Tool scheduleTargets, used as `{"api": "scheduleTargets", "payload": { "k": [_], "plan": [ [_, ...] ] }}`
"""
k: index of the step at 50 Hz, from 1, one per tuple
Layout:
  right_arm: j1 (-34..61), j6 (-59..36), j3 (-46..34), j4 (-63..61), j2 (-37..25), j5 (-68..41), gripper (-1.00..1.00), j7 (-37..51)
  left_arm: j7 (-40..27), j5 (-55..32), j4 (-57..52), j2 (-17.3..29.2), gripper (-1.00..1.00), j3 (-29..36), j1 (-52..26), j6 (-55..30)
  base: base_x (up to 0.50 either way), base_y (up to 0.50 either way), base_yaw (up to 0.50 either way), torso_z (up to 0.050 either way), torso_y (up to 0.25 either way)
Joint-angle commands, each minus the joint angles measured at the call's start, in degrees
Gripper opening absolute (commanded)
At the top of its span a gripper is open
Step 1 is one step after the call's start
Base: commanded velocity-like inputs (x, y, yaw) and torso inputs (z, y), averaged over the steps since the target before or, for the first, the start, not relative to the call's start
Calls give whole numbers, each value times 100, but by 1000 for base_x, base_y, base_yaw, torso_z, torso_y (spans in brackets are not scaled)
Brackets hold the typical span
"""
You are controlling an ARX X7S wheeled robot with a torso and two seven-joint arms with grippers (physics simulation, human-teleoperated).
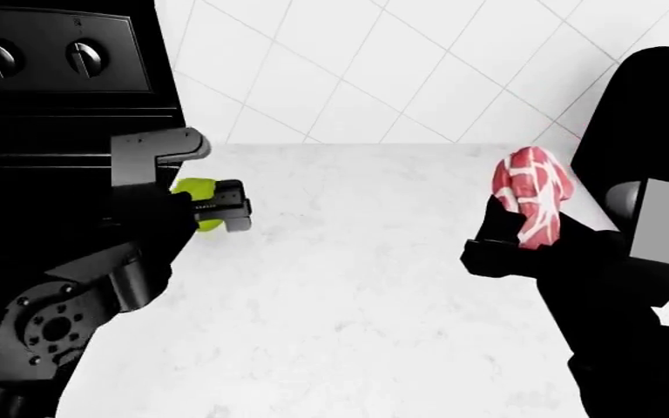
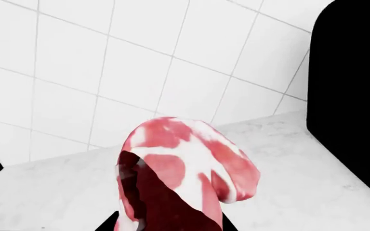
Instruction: Place both pans onto different burners. Then place the lemon and the lamb chop on different pans.
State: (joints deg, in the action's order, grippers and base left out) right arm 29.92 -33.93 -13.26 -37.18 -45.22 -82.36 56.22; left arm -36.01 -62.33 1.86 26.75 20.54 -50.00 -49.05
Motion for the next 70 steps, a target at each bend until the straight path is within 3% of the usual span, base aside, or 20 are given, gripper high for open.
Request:
{"api": "scheduleTargets", "payload": {
  "k": [1, 7, 14, 30, 62, 70],
  "plan": [
    [-22, -65, -22, -270, -64, 318, -100, -126, -628, -738, -2221, 629, -100, -753, 871, 218, 0, 0, 0, 0, 0],
    [-50, -61, -33, -330, -59, 362, -100, -70, -1232, -1849, -3686, 1062, -100, -1570, 1498, 422, 0, 0, 0, 0, 0],
    [13, -114, -96, -354, -28, 337, -100, -33, -1466, -2179, -4347, 1340, -100, -1965, 1842, 574, 0, 0, 0, 0, 0],
    [26, -141, -169, -301, 4, 387, -100, -75, -1301, -1904, -4394, 1273, -100, -1856, 1919, 603, 0, 0, 0, 1, 1],
    [-59, -93, -227, -231, 43, 476, -100, -177, -1364, -1990, -4414, 1381, -100, -1836, 1863, 591, -500, 127, 0, 0, 0],
    [65, -146, -191, -309, -30, 341, -100, -87, -1611, -2587, -4412, 1592, -100, -1846, 1577, 469, -195, 33, 0, 0, 0]
  ]
}}
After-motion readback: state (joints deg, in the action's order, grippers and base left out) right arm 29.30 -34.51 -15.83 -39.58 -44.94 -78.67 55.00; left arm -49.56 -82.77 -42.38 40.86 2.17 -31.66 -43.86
